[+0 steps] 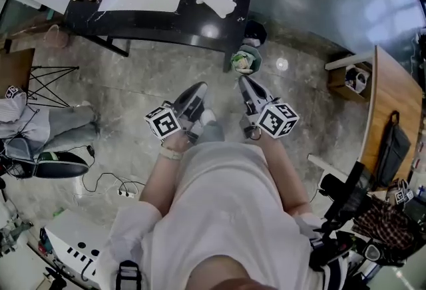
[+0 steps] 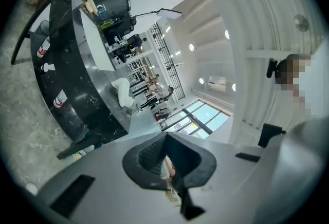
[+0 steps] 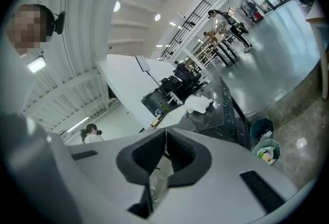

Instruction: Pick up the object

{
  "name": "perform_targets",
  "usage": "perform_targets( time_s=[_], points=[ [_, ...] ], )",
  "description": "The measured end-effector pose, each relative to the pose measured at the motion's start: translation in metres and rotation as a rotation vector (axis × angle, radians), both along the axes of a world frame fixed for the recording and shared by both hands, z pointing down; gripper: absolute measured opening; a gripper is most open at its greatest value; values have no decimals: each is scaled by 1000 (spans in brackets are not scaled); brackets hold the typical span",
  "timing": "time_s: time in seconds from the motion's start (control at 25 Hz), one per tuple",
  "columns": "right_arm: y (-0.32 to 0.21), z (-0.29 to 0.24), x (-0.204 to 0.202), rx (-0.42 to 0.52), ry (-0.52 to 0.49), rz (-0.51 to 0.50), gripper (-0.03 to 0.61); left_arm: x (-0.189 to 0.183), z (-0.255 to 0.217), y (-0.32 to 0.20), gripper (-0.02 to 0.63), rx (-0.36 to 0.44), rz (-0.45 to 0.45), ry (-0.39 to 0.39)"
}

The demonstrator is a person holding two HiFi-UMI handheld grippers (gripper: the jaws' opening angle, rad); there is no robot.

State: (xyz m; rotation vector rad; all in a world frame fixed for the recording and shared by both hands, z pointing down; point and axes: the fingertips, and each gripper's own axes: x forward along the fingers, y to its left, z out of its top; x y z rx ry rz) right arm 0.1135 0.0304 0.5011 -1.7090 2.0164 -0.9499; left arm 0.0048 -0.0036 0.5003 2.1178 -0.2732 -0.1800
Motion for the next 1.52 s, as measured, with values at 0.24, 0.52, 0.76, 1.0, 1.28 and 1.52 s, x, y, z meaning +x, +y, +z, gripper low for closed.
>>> perform_targets(
  time_s=[0.24,0.52,0.76,1.0,1.28,1.52],
  points=[
    [-48,2,-14,-10,20,-37,18,-27,5,-45,5,-6,-61,13],
    [-94,1,-7,-6,30,-93,20,-49,4,-71,5,-1,-170,-3],
    [-129,5,-2,-11,56,-143,20,-58,0,-80,5,-6,-255,-25],
    [-162,7,-5,-41,224,-217,25,-68,4,-94,5,3,-323,-23],
    [-206,14,5,-70,388,-298,227,-78,1,-99,5,8,-390,-50],
    [-246,23,32,-101,584,-293,264,-80,4,-96,5,6,-435,-52]
  ],
)
